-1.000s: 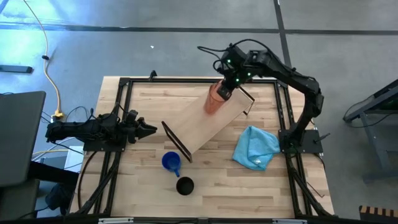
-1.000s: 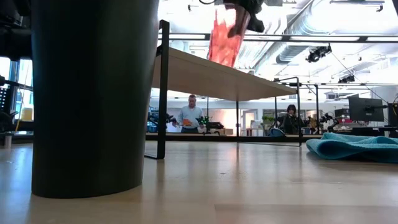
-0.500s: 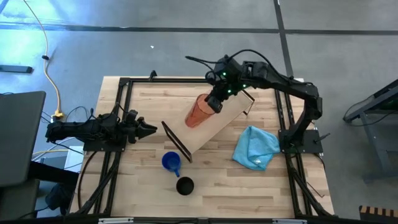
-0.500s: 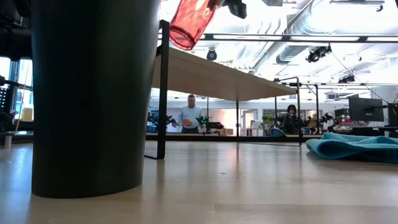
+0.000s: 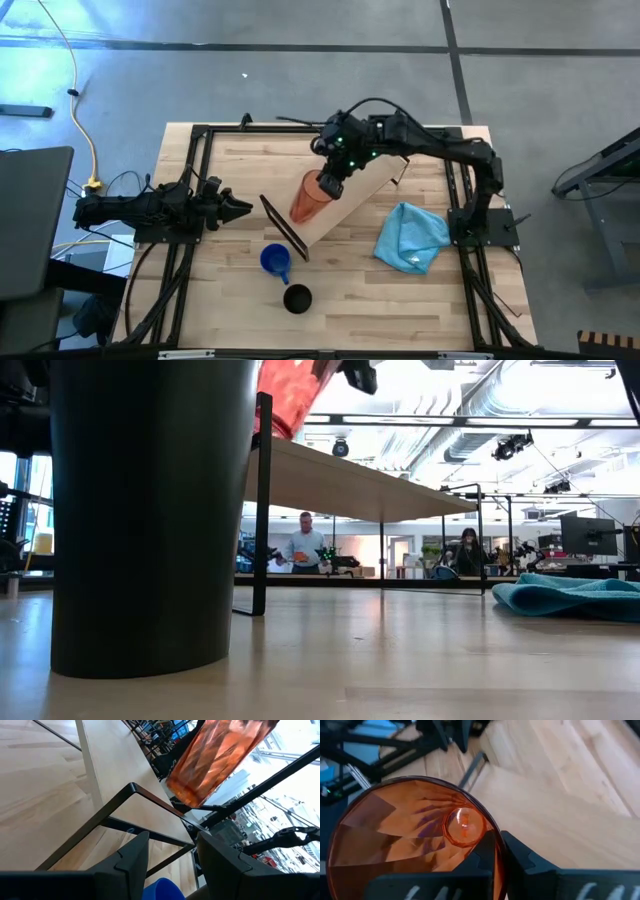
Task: Stack small to large cups/mugs on shelf
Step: Put the orange glass on the shelf
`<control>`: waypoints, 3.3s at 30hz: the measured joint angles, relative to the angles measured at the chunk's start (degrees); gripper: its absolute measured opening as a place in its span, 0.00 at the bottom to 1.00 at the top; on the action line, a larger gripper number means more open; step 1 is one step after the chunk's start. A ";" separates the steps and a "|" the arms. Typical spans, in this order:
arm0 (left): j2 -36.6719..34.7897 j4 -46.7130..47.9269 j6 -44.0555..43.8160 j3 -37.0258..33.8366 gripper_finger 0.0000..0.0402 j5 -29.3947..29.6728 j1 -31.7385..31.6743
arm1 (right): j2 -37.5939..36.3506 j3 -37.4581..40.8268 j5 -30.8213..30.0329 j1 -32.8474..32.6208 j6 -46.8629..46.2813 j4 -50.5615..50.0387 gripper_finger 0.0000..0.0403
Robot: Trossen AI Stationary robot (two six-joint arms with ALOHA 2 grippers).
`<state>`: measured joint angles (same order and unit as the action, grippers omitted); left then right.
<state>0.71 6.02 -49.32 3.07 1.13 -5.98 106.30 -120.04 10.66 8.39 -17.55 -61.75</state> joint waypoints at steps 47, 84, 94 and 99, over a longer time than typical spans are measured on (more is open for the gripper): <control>-0.02 0.00 0.22 0.00 0.39 -0.02 0.00 | 9.64 -14.13 -1.03 0.63 3.46 -13.40 0.00; 0.00 0.00 0.22 -0.01 0.39 -0.02 0.00 | 9.53 -14.08 0.52 0.63 3.03 -11.68 0.22; -0.01 0.01 0.22 -0.01 0.39 -0.02 0.00 | 9.53 -14.08 1.82 0.56 2.75 -9.90 0.22; -0.01 0.00 0.22 0.00 0.39 -0.02 0.00 | 9.84 -14.08 1.90 0.48 2.37 -9.82 0.22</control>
<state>0.70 6.02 -49.10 3.07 1.10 -5.98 116.14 -134.13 12.56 8.86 -15.18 -71.57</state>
